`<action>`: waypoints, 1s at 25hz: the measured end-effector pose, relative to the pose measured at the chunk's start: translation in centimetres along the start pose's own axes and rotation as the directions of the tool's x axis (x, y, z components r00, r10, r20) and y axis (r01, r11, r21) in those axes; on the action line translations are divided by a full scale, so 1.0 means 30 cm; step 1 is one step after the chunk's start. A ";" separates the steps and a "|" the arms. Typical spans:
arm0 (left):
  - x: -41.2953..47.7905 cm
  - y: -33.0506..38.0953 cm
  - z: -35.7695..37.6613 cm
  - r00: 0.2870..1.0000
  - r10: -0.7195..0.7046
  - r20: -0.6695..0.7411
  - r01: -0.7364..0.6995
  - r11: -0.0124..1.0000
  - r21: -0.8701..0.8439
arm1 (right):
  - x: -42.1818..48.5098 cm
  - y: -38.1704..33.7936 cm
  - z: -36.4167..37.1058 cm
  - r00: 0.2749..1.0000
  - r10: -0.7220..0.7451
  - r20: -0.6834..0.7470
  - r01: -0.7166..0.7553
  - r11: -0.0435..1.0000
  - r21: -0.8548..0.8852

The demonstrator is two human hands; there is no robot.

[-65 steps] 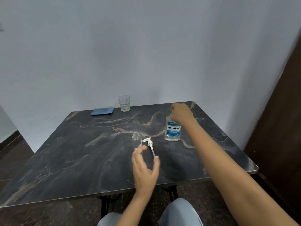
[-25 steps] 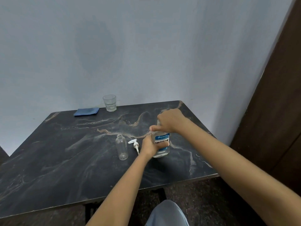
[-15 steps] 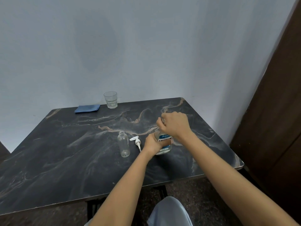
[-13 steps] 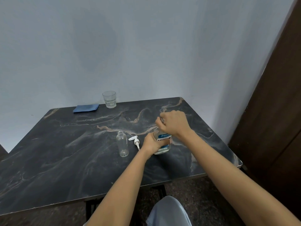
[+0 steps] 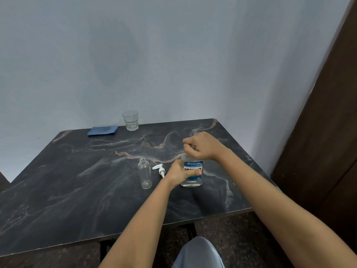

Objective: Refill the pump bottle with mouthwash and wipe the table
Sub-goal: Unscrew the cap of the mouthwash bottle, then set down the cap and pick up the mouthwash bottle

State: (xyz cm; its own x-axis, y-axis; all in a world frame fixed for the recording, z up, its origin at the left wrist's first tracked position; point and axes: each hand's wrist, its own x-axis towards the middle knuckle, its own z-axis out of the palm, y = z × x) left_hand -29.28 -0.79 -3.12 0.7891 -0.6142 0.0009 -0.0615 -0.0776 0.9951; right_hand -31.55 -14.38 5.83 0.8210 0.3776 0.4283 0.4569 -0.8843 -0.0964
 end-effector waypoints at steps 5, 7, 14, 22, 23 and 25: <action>0.008 -0.021 0.011 0.998 0.005 -0.062 -0.006 1.000 -0.005 | -0.030 0.015 -0.044 0.974 0.101 0.201 -0.131 0.981 0.141; 0.010 -0.024 0.009 0.998 0.000 -0.059 0.000 1.000 0.001 | -0.051 0.005 -0.060 0.974 0.115 0.197 -0.173 0.936 0.308; 0.017 -0.032 0.016 0.993 -0.025 -0.112 0.027 0.999 0.020 | -0.054 0.014 -0.156 0.954 0.162 0.253 -0.216 0.955 0.204; 0.021 -0.037 0.020 0.986 -0.023 -0.165 0.031 0.999 0.043 | -0.010 -0.003 -0.210 0.921 0.057 0.385 -0.123 0.981 0.149; 0.023 -0.037 0.021 0.985 -0.023 -0.174 0.030 0.999 0.041 | -0.016 0.004 -0.220 0.932 0.060 0.358 -0.141 0.969 0.203; 0.020 -0.034 0.027 0.983 -0.020 -0.185 0.026 0.999 0.032 | -0.042 0.027 -0.214 0.963 0.110 0.248 -0.202 0.899 0.388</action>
State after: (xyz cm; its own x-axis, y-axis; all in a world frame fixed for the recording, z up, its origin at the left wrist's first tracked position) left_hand -29.22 -1.72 -4.21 0.8897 -0.4566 -0.0002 -0.0607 -0.1187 0.9911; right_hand -34.41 -17.33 10.98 0.9252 0.3346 0.1791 0.3776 -0.7649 -0.5218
